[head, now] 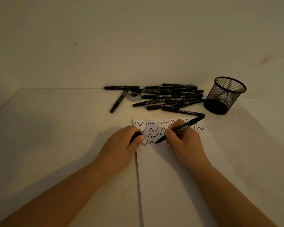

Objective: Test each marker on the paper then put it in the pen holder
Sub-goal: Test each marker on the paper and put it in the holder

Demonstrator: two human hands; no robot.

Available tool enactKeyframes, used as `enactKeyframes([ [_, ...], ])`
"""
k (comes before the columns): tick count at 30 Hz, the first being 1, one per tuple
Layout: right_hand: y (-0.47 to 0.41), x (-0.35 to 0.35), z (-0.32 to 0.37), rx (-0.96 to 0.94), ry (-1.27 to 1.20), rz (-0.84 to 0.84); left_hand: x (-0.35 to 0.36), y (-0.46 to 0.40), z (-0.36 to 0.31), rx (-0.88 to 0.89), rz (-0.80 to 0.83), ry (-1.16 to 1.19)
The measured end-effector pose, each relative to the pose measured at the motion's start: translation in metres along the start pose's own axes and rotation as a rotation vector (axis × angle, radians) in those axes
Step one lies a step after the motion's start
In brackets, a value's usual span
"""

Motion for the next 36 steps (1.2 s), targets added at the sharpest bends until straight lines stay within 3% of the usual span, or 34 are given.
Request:
enactKeyframes([
  [5,0.001,-0.015,0.001,0.014,0.057,-0.142,-0.002,-0.001,0.002,-0.014,-0.008,0.03],
  [8,0.003,-0.029,0.004,0.012,-0.117,-0.273,-0.004,-0.002,0.0,-0.03,-0.034,0.081],
  [14,0.003,-0.01,0.004,0.142,-0.696,0.051,-0.002,0.001,-0.001,-0.088,0.008,0.163],
  [16,0.003,-0.004,0.004,0.181,-0.785,0.116,-0.001,0.001,0.0,-0.094,0.018,0.188],
  [29,0.01,0.001,0.009,0.146,-0.556,0.118,-0.001,0.001,-0.004,-0.068,0.016,0.163],
  [36,0.013,0.01,0.019,0.071,-0.479,0.237,0.0,0.001,-0.008,0.025,0.005,0.166],
])
Point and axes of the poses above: each hand's wrist, its own y-axis away from the middle knuckle, its own x-axis out of the palm, z = x × y, the point moved 6 cm from there along -y, towards the middle knuckle
